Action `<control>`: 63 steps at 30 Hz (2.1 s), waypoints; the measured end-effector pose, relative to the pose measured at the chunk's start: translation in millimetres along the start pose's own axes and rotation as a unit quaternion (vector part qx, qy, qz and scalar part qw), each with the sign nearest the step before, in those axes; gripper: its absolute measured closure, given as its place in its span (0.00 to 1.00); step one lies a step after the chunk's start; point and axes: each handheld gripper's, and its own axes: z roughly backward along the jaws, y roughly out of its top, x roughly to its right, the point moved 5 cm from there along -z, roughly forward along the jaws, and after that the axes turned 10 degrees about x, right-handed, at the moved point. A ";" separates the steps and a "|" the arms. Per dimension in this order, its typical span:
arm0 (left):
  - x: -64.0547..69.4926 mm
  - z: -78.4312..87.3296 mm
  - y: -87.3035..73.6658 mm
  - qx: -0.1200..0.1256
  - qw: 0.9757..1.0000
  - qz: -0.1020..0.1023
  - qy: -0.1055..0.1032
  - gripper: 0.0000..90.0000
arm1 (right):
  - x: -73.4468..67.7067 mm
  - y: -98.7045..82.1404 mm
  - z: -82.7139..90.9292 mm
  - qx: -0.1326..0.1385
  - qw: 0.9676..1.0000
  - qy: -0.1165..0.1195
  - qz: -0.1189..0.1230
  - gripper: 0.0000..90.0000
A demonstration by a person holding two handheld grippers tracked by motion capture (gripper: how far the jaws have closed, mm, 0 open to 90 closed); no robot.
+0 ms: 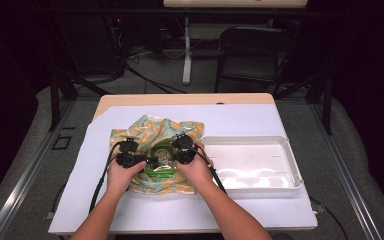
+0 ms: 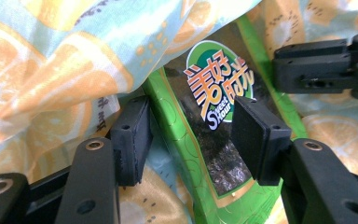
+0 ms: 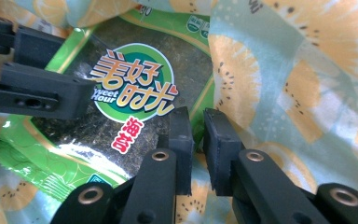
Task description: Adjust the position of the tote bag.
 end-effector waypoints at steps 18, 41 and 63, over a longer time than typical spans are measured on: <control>-1.2 -1.1 -0.4 0.000 0.999 0.028 -0.017 0.52 | 1.8 -1.1 0.0 0.000 1.000 -0.004 0.003 0.91; 5.3 1.9 2.4 0.021 0.998 0.039 -0.043 0.61 | 3.4 -3.5 0.2 0.002 1.000 -0.008 0.007 0.91; 8.4 6.9 4.8 0.040 0.994 0.082 -0.055 0.73 | 2.7 -4.4 36.0 0.047 0.998 0.020 0.030 0.73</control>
